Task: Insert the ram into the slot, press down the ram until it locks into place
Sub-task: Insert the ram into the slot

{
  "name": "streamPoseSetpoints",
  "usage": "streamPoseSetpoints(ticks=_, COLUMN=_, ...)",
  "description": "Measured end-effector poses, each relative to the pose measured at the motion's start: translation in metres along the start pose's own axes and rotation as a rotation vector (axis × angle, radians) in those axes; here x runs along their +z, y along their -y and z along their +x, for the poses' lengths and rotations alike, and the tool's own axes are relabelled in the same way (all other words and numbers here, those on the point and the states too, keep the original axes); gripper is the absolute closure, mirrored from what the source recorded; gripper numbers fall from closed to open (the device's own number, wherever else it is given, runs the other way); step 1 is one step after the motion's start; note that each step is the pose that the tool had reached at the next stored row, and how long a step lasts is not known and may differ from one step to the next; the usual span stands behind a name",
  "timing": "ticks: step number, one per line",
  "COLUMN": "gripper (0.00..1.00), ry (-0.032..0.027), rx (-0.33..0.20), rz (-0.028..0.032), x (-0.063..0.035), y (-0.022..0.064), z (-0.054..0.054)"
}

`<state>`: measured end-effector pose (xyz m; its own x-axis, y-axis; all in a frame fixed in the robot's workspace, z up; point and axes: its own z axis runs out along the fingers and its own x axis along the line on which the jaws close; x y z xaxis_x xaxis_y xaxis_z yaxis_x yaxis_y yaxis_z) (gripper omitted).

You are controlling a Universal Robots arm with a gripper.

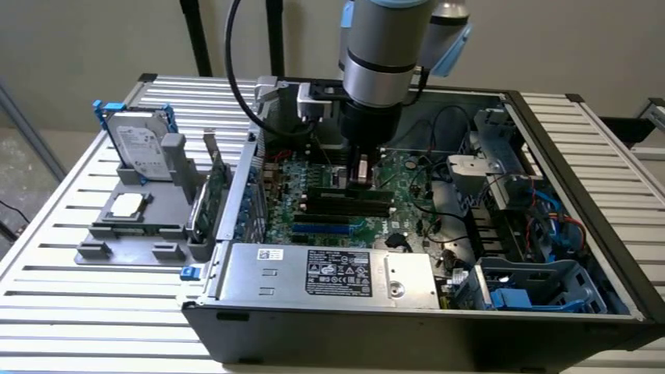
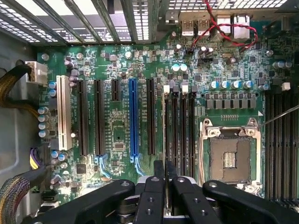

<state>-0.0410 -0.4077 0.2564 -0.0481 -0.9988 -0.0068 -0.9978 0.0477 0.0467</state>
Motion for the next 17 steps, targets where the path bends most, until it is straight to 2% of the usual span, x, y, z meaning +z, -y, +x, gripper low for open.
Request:
streamPoseSetpoints(ticks=4, gripper=0.87, ry=-0.0001, rx=0.000, rz=0.0001, x=0.0072, y=0.0002, z=-0.001)
streamPoseSetpoints(ticks=7, gripper=0.87, ry=-0.0023, rx=0.000, rz=0.0002, x=0.0122, y=0.0002, z=-0.007)
streamPoseSetpoints(ticks=9, gripper=0.87, ry=-0.0084, rx=0.000, rz=0.0009, x=0.0144, y=0.0001, z=-0.011)
streamPoseSetpoints(ticks=14, gripper=0.87, ry=-0.0280, rx=0.001, rz=0.0019, x=0.0180, y=0.0003, z=-0.012)
streamPoseSetpoints(ticks=17, gripper=0.87, ry=-0.0346, rx=0.002, rz=0.0022, x=0.0216, y=0.0004, z=-0.012)
